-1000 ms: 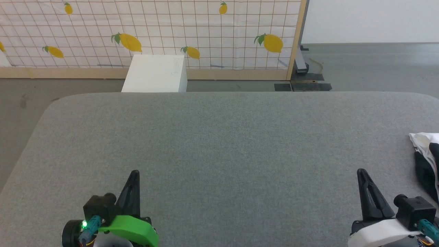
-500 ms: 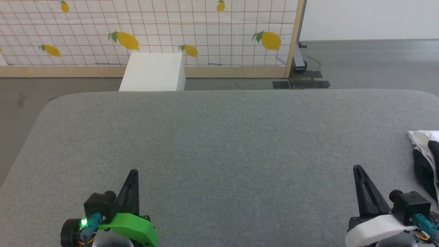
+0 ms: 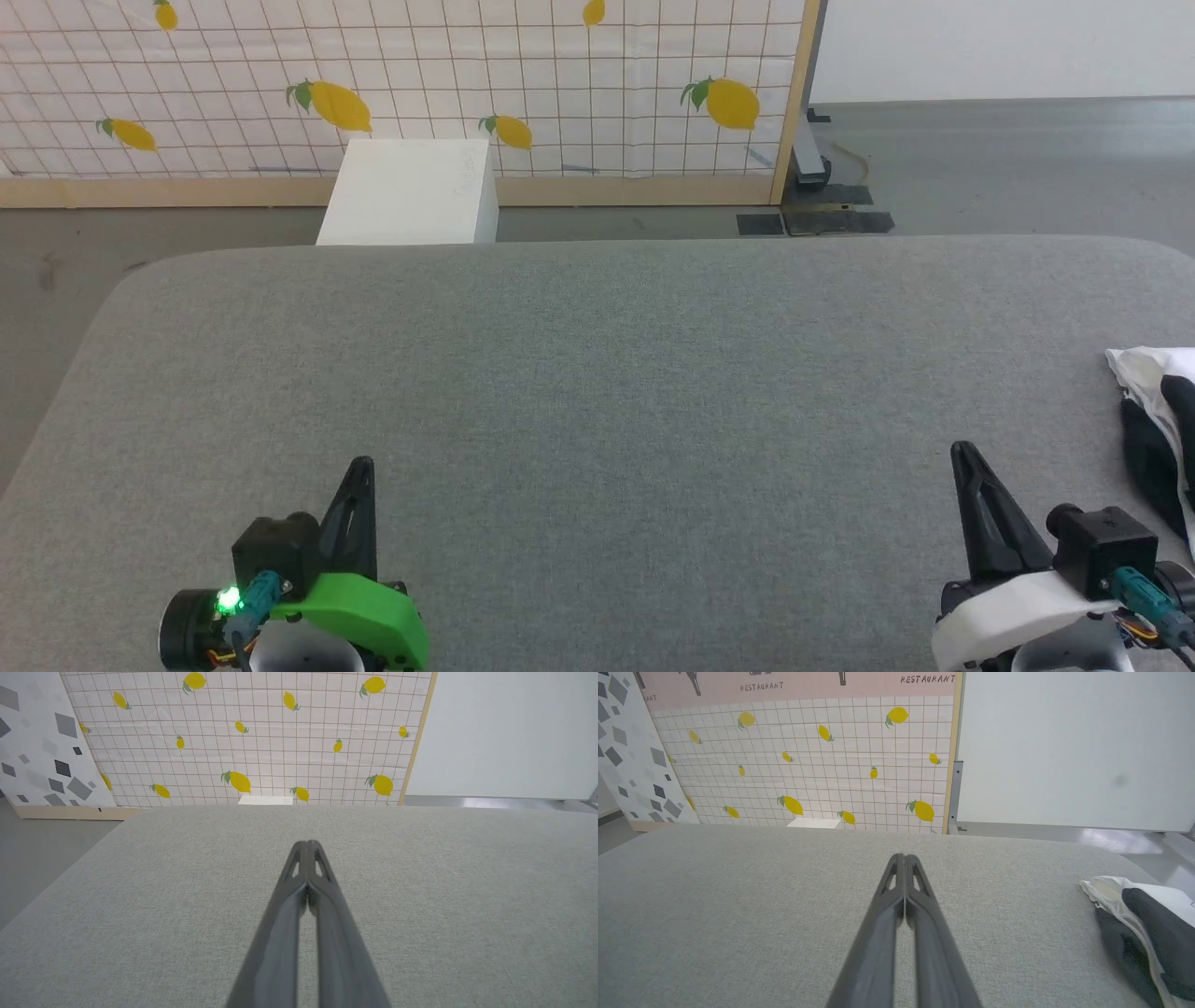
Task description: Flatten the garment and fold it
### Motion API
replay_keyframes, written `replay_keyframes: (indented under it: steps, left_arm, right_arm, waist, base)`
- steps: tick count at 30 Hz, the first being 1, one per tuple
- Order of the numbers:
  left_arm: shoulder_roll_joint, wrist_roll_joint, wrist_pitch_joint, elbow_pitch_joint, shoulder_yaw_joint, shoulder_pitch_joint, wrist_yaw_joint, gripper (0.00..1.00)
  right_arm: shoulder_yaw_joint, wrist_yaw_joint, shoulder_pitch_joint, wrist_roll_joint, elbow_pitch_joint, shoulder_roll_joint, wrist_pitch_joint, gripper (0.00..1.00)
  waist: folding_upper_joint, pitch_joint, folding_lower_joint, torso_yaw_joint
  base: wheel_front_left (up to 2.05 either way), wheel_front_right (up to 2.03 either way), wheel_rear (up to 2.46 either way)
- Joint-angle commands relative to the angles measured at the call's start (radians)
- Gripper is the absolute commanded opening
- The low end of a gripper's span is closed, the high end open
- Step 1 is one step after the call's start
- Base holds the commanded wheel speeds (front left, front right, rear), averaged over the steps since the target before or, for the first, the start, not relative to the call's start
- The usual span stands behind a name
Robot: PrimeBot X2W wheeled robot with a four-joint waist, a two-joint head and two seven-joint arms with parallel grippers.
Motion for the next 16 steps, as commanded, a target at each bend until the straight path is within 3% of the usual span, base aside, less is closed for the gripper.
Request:
replay_keyframes:
  steps: [1,16]
  left_arm:
    - [-0.004,0.012,0.006,-0.008,0.003,-0.016,0.008,0.0]
    - [-0.004,0.037,0.036,-0.026,0.006,-0.021,0.023,0.0]
  right_arm:
    - [0.005,-0.001,-0.02,-0.01,-0.002,0.001,0.007,0.0]
    - [0.018,-0.001,-0.039,-0.027,-0.002,0.002,0.031,0.0]
  waist:
    - [0.0,0.001,0.0,-0.001]
    - [0.0,0.01,0.0,-0.009]
  base:
    - [0.0,0.0,0.0]
    - [0.0,0.0,0.0]
